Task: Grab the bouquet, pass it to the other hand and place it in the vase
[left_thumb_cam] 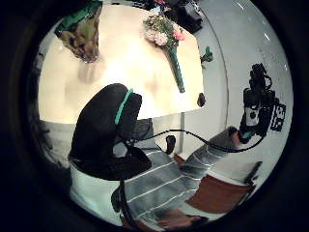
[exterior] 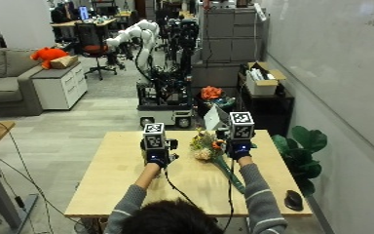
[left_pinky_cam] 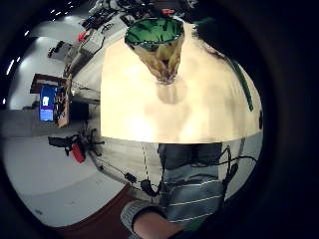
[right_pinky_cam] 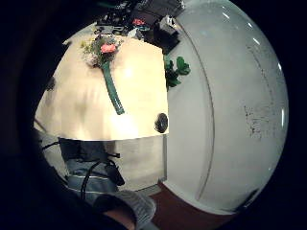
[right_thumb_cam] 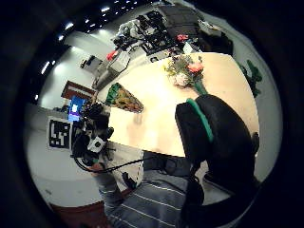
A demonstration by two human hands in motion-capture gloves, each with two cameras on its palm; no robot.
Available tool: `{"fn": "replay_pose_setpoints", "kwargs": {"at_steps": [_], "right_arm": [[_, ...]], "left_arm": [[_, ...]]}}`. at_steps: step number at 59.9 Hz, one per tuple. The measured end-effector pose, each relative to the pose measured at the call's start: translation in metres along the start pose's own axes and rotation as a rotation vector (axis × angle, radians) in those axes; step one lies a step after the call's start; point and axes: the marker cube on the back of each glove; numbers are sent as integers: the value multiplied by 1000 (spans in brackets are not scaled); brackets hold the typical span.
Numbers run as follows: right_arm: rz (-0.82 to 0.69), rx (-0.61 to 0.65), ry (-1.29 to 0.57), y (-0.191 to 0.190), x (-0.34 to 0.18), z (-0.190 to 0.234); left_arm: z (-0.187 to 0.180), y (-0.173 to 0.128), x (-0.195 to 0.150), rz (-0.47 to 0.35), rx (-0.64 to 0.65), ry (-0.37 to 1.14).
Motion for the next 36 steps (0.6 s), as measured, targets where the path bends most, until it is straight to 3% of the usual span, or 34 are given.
{"fn": "replay_pose_setpoints", "kwargs": {"at_steps": [6,11,16,20,26,31,36], "right_arm": [[35,-11,1,17,-5,-15],[-11,6,2,-4,-5,-3],[-1,-10,22,10,-12,-16],[-15,-10,21,-5,-14,-9],[-24,-28,19,-5,-23,-10],[-42,-26,32,-12,-28,-8],[-21,-49,38,2,-36,-16]], "left_arm": [[-1,3,-5,-15,8,-2],[-3,12,-8,-14,-3,6],[-7,21,-10,-19,-11,11],[-10,27,-11,-18,-8,22],[2,11,-20,-29,0,19],[1,18,-22,-30,-14,24],[11,5,-28,-43,-7,29]]}}
